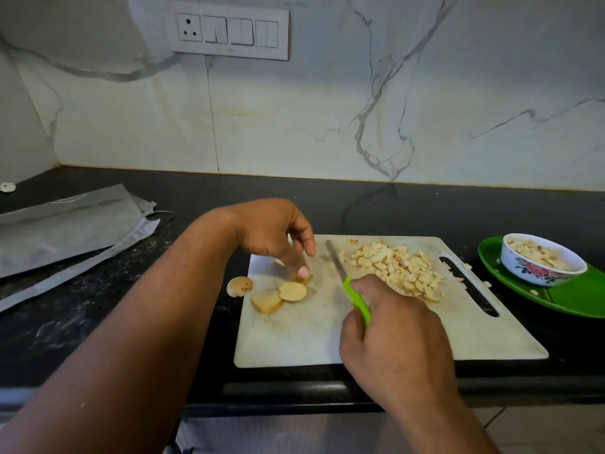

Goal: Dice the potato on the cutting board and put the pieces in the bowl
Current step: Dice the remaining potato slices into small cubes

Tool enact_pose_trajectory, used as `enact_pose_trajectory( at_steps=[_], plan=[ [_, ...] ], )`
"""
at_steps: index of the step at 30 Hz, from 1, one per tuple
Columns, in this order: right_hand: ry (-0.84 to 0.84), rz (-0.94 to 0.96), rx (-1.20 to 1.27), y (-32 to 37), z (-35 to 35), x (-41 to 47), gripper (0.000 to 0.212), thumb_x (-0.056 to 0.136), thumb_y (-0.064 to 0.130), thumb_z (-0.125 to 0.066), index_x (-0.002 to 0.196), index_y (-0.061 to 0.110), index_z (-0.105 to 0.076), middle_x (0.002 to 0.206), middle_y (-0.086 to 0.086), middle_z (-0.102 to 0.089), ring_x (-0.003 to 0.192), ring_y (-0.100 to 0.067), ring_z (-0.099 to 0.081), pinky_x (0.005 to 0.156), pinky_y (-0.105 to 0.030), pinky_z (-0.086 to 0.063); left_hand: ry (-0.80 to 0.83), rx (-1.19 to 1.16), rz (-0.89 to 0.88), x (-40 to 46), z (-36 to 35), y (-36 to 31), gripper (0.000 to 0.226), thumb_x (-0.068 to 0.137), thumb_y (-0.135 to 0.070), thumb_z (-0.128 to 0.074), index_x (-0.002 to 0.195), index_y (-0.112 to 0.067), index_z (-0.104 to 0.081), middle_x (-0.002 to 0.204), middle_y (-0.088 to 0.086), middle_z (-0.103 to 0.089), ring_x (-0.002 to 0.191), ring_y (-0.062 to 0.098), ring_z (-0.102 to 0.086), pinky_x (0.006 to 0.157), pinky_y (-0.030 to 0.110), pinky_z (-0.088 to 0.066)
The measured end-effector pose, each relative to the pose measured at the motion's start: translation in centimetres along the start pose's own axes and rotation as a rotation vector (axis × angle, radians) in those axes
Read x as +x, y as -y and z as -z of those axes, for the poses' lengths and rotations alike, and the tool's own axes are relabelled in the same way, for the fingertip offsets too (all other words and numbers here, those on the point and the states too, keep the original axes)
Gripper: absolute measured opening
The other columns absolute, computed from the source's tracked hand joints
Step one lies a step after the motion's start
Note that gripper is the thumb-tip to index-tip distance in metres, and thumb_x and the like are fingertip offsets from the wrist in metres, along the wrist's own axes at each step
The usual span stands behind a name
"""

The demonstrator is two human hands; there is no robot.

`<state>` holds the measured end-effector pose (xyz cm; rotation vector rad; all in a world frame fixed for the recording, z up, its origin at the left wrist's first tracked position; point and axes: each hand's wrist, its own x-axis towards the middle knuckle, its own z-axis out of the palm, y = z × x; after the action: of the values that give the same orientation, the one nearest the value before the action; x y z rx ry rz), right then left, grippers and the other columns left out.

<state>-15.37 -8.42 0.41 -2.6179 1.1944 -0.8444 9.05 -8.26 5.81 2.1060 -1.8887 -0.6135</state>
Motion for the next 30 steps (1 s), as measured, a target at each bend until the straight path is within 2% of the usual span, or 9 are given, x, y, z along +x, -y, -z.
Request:
enact_pose_trajectory(
  at_steps=[3, 9, 12, 17, 20, 24, 28, 30],
  plan=[
    [0.018, 0.015, 0.000, -0.3, -0.4, 0.3, 0.038, 0.091, 0.042, -0.049, 0.128, 0.041, -0.052, 0.085, 0.013, -0.063, 0.072, -0.008, -0.053, 0.063, -0.022, -0.044, 0.056, 0.060, 0.034, 0.6, -0.7, -0.1, 0.029, 0.071, -0.046, -0.092, 0.095, -0.037, -0.078, 0.090, -0.020, -0.073, 0.075, -0.010, -0.062, 0.074, 0.019, -0.041],
    [-0.040, -0.055, -0.052, -2.6, 0.1, 0.8, 0.036, 0.088, 0.044, -0.053, 0.124, 0.040, -0.056, 0.083, 0.016, -0.063, 0.067, -0.006, -0.051, 0.057, -0.021, -0.041, 0.059, 0.084, 0.048, 1.3, -1.1, 0.2, 0.018, 0.082, -0.045, -0.085, 0.095, -0.036, -0.079, 0.091, -0.023, -0.074, 0.093, 0.000, -0.067, 0.088, 0.023, -0.049],
    [-0.044, 0.008, -0.035, -1.5, -0.4, 0.7, 0.038, 0.089, 0.043, -0.051, 0.126, 0.039, -0.055, 0.077, 0.014, -0.061, 0.065, -0.005, -0.050, 0.056, -0.021, -0.040, 0.040, 0.082, 0.067, 1.4, -1.2, -0.1, 0.020, 0.080, -0.045, -0.087, 0.095, -0.034, -0.079, 0.090, -0.022, -0.074, 0.091, -0.001, -0.066, 0.082, 0.020, -0.046],
    [-0.009, 0.029, -0.027, -1.6, -0.4, 1.3, 0.041, 0.089, 0.041, -0.052, 0.130, 0.040, -0.055, 0.083, 0.012, -0.066, 0.064, -0.007, -0.045, 0.059, -0.022, -0.041, 0.052, 0.061, 0.086, 1.3, -1.1, -0.6, 0.028, 0.074, -0.043, -0.091, 0.097, -0.034, -0.077, 0.087, -0.021, -0.074, 0.087, 0.000, -0.069, 0.086, 0.022, -0.051],
    [-0.016, -0.029, -0.069, -2.8, 0.2, 2.2, 0.044, 0.091, 0.043, -0.052, 0.134, 0.037, -0.052, 0.091, 0.012, -0.066, 0.066, -0.008, -0.041, 0.058, -0.020, -0.033, 0.069, 0.044, 0.077, 1.3, -1.2, -0.6, 0.029, 0.075, -0.040, -0.091, 0.099, -0.034, -0.076, 0.089, -0.012, -0.076, 0.085, 0.007, -0.071, 0.094, 0.034, -0.058],
    [0.044, -0.043, -0.119, -3.1, -0.1, 3.2, 0.028, 0.088, 0.040, -0.056, 0.113, 0.031, -0.061, 0.079, 0.013, -0.055, 0.064, -0.008, -0.044, 0.051, -0.018, -0.028, 0.073, 0.039, 0.058, 1.2, -1.2, -1.0, 0.027, 0.075, -0.037, -0.092, 0.096, -0.031, -0.076, 0.087, -0.013, -0.076, 0.083, 0.006, -0.071, 0.092, 0.033, -0.059],
    [-0.004, -0.062, -0.087, -2.9, -0.9, 3.5, 0.018, 0.091, 0.034, -0.052, 0.106, 0.024, -0.056, 0.080, 0.009, -0.057, 0.063, -0.008, -0.048, 0.054, -0.020, -0.032, -0.005, -0.082, -0.005, 1.1, -1.1, -0.9, 0.025, 0.076, -0.029, -0.092, 0.093, -0.025, -0.075, 0.088, -0.005, -0.078, 0.083, 0.013, -0.075, 0.088, 0.032, -0.059],
    [-0.026, -0.084, -0.051, -2.9, -0.9, 3.5, 0.018, 0.094, 0.032, -0.050, 0.111, 0.024, -0.051, 0.071, 0.012, -0.050, 0.056, -0.003, -0.042, 0.049, -0.016, -0.025, -0.099, -0.168, -0.030, 1.3, -1.3, -0.8, 0.025, 0.077, -0.027, -0.092, 0.095, -0.021, -0.075, 0.090, -0.001, -0.078, 0.084, 0.017, -0.076, 0.087, 0.030, -0.060]
  ],
)
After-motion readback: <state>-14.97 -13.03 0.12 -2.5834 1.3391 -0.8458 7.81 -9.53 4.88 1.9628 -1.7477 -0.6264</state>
